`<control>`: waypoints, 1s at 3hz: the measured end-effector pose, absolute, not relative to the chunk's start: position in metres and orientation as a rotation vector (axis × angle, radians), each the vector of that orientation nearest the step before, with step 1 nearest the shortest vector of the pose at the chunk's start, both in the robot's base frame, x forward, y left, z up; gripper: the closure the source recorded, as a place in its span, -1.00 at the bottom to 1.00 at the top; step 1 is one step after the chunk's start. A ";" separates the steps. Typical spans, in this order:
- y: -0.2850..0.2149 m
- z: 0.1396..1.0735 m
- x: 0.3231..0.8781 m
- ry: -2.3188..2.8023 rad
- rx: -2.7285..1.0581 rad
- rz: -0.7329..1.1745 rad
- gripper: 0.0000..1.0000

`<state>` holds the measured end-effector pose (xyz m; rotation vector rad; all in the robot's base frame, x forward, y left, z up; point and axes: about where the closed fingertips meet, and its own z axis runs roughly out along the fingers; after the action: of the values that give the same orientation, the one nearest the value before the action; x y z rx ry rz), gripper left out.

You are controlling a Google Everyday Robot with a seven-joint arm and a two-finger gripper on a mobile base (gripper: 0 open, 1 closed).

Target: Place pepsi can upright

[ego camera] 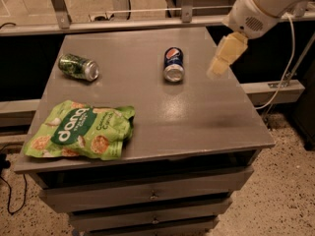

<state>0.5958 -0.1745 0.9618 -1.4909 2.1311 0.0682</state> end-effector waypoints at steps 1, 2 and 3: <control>-0.157 0.953 0.659 2.156 -1.288 0.215 -1.00; -0.135 0.949 0.696 2.198 -1.112 0.314 -1.00; -0.117 0.942 0.723 2.288 -0.953 0.319 -1.00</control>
Offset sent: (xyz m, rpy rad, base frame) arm 0.1511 0.0640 -0.0099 0.4340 0.0877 -0.3699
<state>0.7231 -0.1172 0.9423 -0.9528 2.2877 0.3189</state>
